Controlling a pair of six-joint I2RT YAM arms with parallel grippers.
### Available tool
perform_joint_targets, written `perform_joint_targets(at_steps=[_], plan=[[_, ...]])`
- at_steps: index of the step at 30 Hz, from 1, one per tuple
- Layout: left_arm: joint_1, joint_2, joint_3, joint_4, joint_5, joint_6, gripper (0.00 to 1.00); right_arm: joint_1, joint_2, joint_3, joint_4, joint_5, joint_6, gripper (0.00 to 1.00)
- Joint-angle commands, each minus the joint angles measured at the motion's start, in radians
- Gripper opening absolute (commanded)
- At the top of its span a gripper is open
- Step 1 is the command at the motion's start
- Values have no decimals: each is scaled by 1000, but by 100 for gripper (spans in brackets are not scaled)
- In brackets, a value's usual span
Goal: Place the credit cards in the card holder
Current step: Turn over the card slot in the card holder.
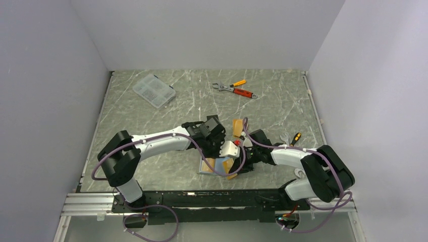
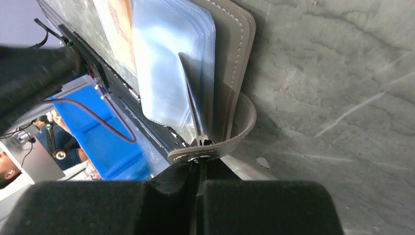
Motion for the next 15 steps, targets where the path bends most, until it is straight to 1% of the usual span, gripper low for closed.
perform_joint_targets(at_steps=[1,9,15], plan=[[-54,-15,-9,48,63,-9,7,5,28,17,19,37,4,0],[-107,42,-5,80,67,-11,7,5,39,20,27,31,4,0],[-134,116,-36,100,6,16,6,5,32,18,25,26,4,0]])
